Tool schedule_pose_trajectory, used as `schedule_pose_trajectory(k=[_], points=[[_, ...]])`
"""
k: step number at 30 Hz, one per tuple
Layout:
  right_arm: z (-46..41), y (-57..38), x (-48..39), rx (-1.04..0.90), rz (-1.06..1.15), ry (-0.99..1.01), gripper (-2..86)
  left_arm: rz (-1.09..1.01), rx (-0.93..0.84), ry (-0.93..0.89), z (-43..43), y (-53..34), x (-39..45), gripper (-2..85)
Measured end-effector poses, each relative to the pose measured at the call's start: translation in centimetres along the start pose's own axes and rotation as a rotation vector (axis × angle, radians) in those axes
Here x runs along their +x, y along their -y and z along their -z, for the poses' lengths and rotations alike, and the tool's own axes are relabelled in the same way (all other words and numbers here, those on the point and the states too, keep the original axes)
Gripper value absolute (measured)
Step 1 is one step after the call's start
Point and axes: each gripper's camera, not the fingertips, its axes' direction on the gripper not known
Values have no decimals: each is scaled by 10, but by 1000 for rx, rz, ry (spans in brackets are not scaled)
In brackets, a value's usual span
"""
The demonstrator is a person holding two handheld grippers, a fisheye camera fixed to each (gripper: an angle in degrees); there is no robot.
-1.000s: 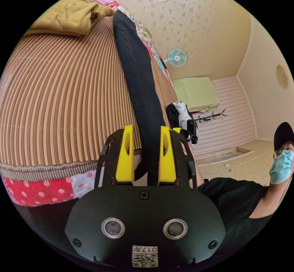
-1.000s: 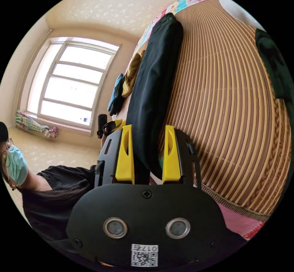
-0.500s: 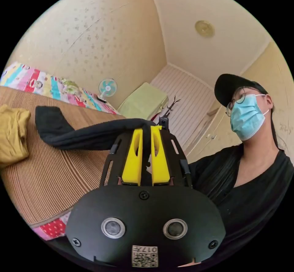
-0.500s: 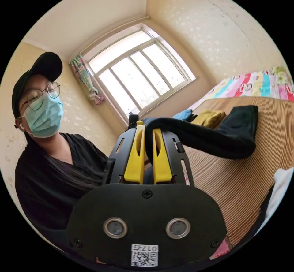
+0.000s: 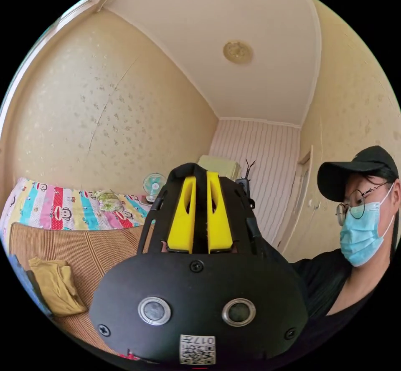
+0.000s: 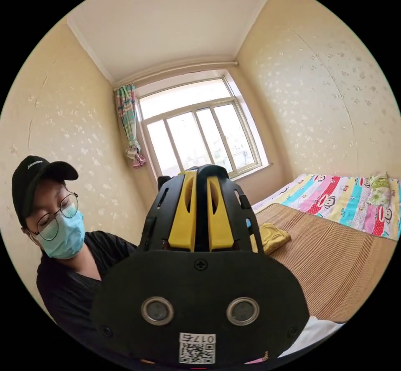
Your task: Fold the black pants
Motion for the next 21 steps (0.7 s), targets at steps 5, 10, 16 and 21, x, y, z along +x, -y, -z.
schedule_pose_trajectory(k=[5,10,16,21], points=[[-35,35,134,-74,-90,-180,5,53,-159,136,-91,29,-112,47],[-55,-1,195,-101,-182,-242,7,42,-337,200,-133,-13,-175,49],[-81,-220,185,-358,-310,-315,22,207,-621,122,-116,-230,-186,53],[-67,-372,123,-467,-554,-233,61,409,-752,123,-54,-341,-145,73]])
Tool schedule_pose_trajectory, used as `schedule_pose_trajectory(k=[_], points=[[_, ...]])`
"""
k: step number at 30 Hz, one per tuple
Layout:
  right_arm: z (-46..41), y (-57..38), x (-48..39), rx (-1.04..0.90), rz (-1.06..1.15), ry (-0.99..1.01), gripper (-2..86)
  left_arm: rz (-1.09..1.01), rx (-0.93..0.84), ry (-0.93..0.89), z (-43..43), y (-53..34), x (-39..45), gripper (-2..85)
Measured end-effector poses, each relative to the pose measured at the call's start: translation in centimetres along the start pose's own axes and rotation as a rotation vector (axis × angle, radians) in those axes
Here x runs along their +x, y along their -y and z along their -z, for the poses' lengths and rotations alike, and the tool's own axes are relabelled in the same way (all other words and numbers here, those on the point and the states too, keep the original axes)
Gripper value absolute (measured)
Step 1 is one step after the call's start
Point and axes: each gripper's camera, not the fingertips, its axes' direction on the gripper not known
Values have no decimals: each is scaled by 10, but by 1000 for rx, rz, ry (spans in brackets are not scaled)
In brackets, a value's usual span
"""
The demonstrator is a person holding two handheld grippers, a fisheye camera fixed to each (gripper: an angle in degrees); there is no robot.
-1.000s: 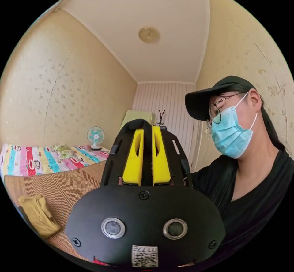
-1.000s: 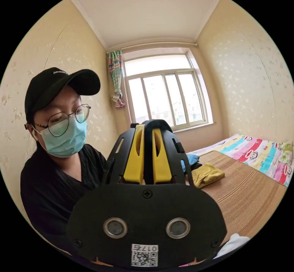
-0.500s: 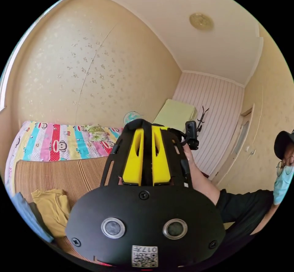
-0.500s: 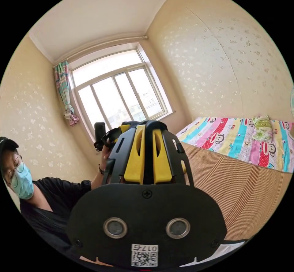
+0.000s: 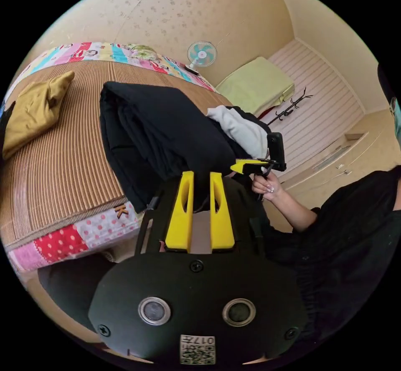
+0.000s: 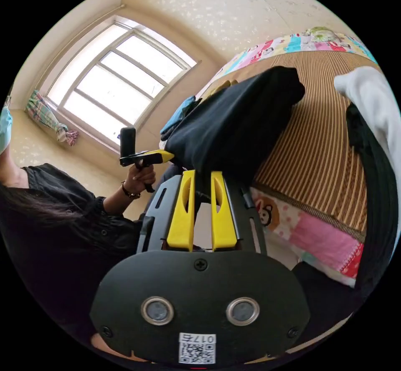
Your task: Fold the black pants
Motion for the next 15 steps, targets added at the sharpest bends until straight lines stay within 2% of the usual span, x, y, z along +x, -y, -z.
schedule_pose_trajectory(k=[3,5,7,11,15], points=[[-1,-29,-12,-68,-55,-60,91,152,73,29,36,-12,-23,109],[17,-15,-15,42,-100,-119,134,241,199,-12,68,11,-55,146],[28,9,-9,148,-116,-135,184,269,228,-27,76,43,-81,176],[3,88,30,108,-207,-56,253,345,73,-51,46,124,-136,256],[-48,118,51,-68,-329,-2,246,385,-54,-9,12,143,-152,237]])
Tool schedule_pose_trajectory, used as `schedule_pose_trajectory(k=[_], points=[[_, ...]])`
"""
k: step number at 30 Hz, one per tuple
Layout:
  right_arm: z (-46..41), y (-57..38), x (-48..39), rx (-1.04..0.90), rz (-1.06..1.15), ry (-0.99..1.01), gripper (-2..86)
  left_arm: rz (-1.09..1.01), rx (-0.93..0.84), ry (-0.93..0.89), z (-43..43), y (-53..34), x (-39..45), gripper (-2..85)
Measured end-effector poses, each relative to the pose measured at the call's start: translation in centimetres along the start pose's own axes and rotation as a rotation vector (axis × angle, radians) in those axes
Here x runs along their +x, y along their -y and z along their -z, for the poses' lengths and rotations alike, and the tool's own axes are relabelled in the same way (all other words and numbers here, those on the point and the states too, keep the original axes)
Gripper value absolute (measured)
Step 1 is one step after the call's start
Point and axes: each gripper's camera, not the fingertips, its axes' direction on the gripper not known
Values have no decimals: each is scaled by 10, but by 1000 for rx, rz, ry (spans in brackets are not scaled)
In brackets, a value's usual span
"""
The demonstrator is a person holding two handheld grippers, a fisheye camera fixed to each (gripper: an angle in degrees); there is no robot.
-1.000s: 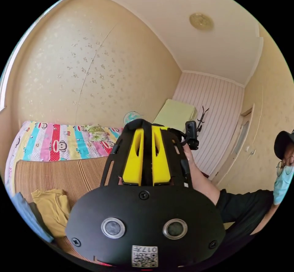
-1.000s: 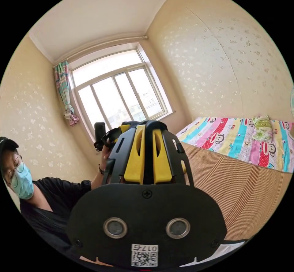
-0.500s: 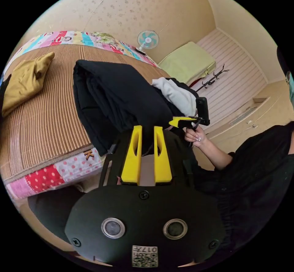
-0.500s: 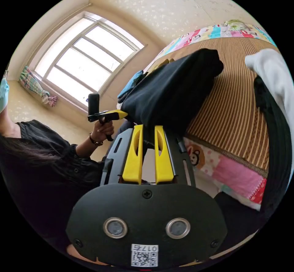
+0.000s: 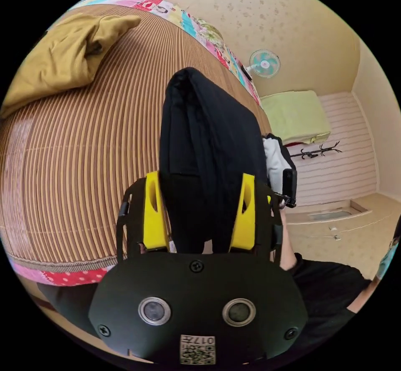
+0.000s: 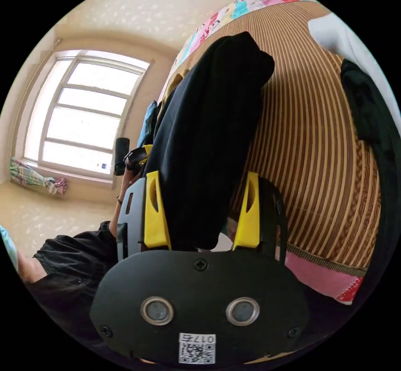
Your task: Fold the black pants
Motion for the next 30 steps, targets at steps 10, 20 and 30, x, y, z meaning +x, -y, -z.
schedule_pose_trajectory(k=[10,20,30], points=[[-3,-84,-24,134,-45,378,122,72,-177,-431,-18,-113,12,138],[206,-83,-163,416,392,66,120,-433,-18,-516,-29,-29,255,137],[258,-71,-96,499,-280,-828,127,-517,-122,-4,-249,-30,345,98]])
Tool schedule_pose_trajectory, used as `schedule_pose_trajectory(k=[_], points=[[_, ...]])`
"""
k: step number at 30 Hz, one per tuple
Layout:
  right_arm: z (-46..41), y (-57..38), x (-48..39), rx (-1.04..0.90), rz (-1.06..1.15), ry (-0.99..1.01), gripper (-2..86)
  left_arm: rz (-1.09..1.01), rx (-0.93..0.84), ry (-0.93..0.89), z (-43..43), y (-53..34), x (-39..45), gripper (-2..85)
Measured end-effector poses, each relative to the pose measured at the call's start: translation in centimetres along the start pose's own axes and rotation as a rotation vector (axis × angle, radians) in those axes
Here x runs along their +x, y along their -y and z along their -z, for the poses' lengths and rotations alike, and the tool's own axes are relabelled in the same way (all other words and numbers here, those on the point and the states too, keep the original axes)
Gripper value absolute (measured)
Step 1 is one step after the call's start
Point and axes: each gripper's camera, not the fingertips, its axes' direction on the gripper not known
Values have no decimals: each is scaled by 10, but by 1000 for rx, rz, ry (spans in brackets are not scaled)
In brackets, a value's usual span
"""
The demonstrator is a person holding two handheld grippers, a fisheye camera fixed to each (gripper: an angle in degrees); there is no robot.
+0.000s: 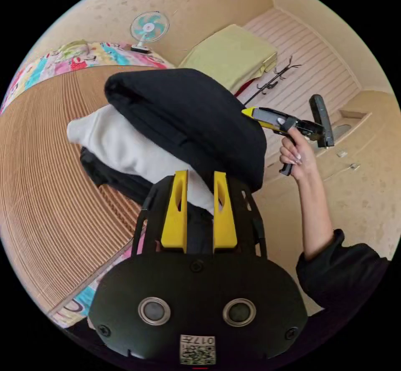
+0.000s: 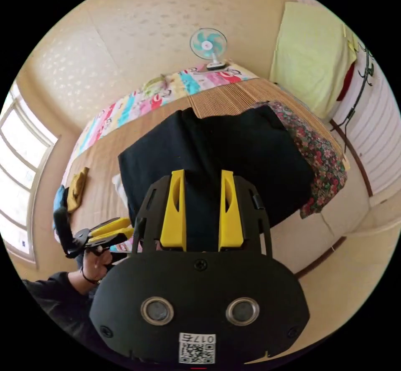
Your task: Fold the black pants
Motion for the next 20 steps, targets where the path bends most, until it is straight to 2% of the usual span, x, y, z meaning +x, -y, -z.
schedule_pose_trajectory(k=[1,3,5,6,8,10,12,14,16,20], points=[[-38,-14,-7,-87,-3,-113,124,27,14,-18,-4,-24,-7,94],[-29,-52,-26,141,-1,-103,115,24,55,-13,8,-63,-20,73],[6,-98,-59,381,-87,-172,78,50,84,197,40,-112,-43,68],[15,-109,-68,438,-110,-182,65,68,88,260,50,-122,-51,68],[34,-154,-113,629,-19,-41,29,173,117,442,101,-159,-87,68],[27,-177,-147,686,61,161,18,267,162,557,144,-179,-115,70],[1,-185,-181,619,130,351,12,369,232,674,187,-193,-140,74],[-55,-178,-237,312,263,463,7,427,304,743,233,-187,-174,90],[-87,-174,-271,111,270,496,5,450,314,791,258,-166,-203,100],[-93,-181,-323,2,384,657,4,446,304,860,282,-94,-268,106]])
